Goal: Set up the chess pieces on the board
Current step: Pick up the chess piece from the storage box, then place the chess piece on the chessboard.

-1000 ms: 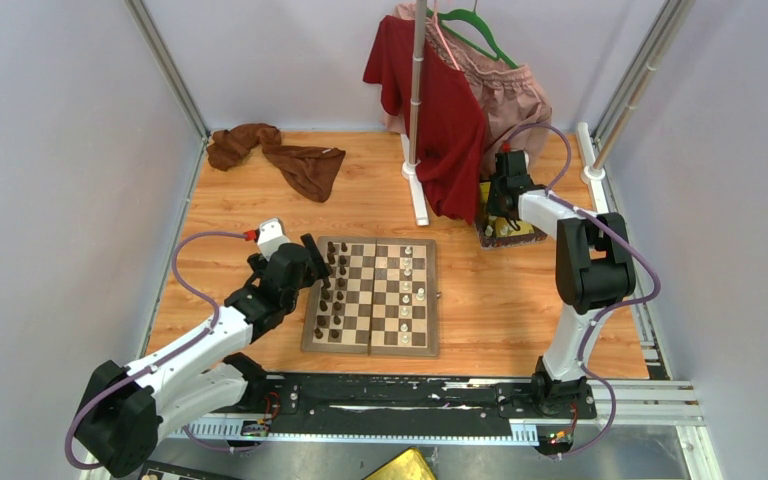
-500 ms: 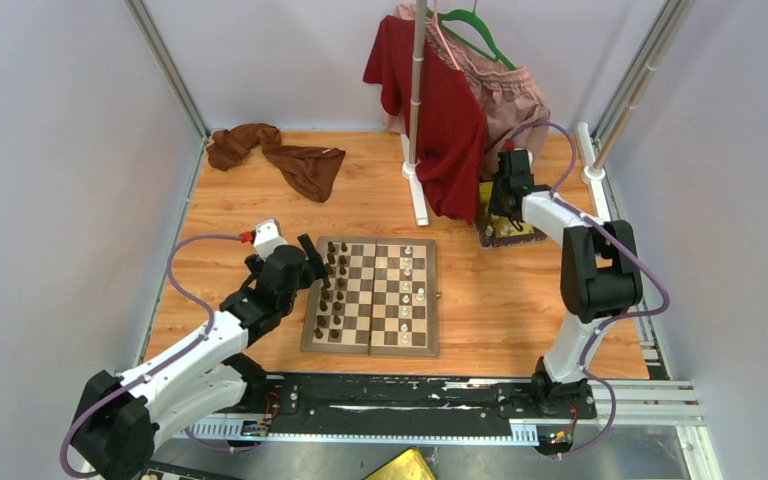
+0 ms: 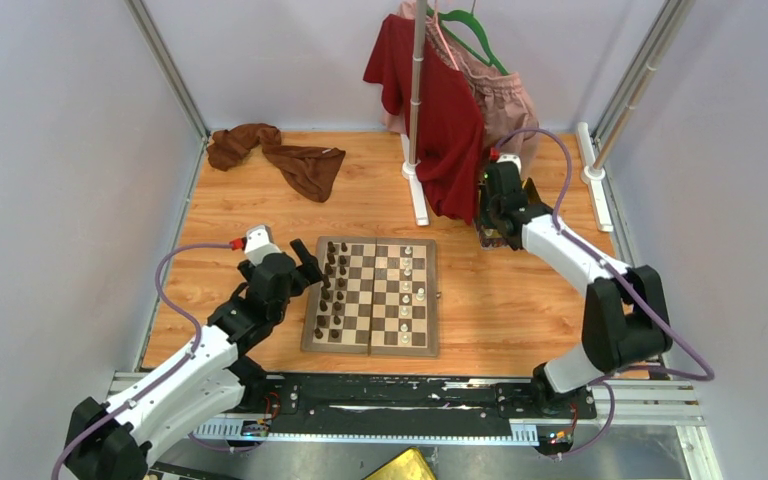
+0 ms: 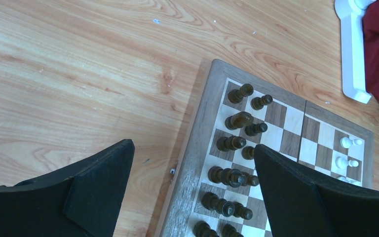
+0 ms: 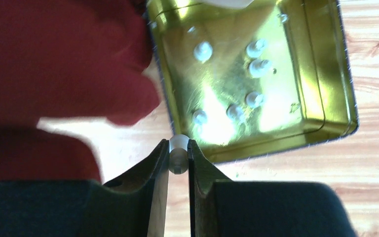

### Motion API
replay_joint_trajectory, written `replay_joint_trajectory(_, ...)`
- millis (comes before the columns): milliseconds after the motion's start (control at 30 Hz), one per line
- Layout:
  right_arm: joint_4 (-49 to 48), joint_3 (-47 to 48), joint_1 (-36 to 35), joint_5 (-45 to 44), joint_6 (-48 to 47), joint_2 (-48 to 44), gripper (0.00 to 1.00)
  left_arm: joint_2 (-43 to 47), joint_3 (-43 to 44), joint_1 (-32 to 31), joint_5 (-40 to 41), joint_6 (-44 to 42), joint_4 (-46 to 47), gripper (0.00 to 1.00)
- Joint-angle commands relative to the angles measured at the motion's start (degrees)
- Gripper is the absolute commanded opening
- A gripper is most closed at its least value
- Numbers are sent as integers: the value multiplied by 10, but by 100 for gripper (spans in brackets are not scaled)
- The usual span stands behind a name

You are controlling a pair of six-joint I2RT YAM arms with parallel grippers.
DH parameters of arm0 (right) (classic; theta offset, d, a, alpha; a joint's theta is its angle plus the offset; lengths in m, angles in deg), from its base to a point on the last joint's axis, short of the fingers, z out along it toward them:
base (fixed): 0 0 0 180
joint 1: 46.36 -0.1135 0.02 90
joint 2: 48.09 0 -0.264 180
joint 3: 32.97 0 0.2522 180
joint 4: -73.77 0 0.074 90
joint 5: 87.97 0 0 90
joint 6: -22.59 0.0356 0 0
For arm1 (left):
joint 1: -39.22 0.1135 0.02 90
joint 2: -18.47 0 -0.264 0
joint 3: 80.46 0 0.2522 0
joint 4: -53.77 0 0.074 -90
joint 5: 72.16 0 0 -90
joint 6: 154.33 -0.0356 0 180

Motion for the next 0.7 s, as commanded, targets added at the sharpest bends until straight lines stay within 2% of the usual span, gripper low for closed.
replay_joint_trajectory(0,41,-35,-58,-46,-5,-67,0,30,-12,3,1,3,-8,100)
replay_joint_trajectory(233,75,-66,-140,-44,1,-127,0,50,-21,3,-12,6,-15,100)
replay_joint_trajectory(667,84,-53,-256,-30,6,-77,0,65,-31,4,-11,13,-26,100)
